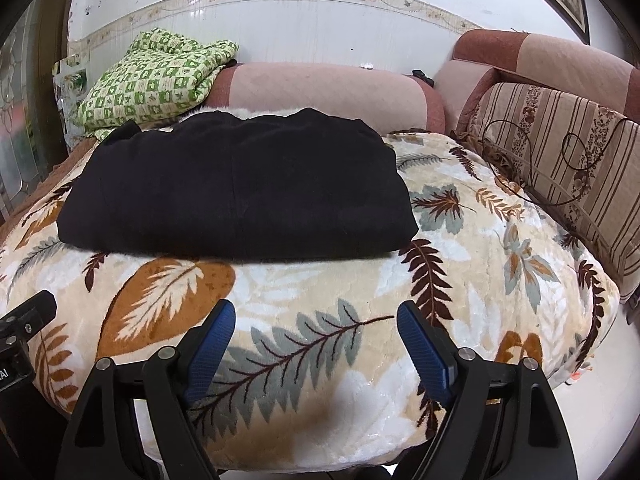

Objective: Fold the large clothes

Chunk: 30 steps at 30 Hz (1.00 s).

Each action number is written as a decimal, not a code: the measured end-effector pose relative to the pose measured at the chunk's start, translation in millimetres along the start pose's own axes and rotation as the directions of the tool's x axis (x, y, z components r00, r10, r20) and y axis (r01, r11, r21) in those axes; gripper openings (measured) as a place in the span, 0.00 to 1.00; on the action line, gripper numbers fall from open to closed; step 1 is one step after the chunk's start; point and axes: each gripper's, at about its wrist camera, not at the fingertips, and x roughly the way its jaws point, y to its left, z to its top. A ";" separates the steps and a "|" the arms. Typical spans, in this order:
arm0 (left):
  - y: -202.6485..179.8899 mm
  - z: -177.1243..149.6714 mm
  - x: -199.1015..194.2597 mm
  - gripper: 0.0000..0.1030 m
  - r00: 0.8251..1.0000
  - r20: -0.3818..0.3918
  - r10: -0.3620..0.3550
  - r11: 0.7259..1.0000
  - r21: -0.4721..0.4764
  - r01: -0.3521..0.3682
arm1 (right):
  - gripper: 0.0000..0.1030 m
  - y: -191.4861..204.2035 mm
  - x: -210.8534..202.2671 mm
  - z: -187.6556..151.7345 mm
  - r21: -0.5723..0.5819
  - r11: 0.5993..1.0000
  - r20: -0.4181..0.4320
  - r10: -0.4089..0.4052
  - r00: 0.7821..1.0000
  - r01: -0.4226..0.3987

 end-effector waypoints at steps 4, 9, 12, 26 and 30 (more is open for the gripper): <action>1.4 -0.7 1.2 1.00 1.000 -0.006 -0.001 1.000 -0.001 0.001 | 0.85 2.8 3.1 -0.7 -0.015 1.000 -0.016 0.007 1.000 -0.007; 2.0 -0.8 1.9 1.00 1.000 -0.009 0.001 1.000 -0.004 -0.001 | 0.85 5.0 0.6 -1.1 -0.028 1.000 -0.003 0.007 1.000 -0.007; 2.0 -0.7 3.4 1.00 1.000 -0.015 -0.002 1.000 -0.002 0.002 | 0.85 4.5 1.5 -1.5 -0.027 1.000 -0.006 0.007 1.000 -0.007; 1.8 -2.7 7.9 1.00 0.999 -0.033 -0.008 1.000 0.001 0.008 | 0.86 8.0 1.4 -2.2 -0.039 0.999 0.001 0.022 1.000 -0.022; 1.8 -2.8 9.7 1.00 0.999 -0.035 -0.007 1.000 -0.003 0.006 | 0.86 6.6 2.8 -2.2 -0.032 0.999 -0.004 0.023 1.000 -0.023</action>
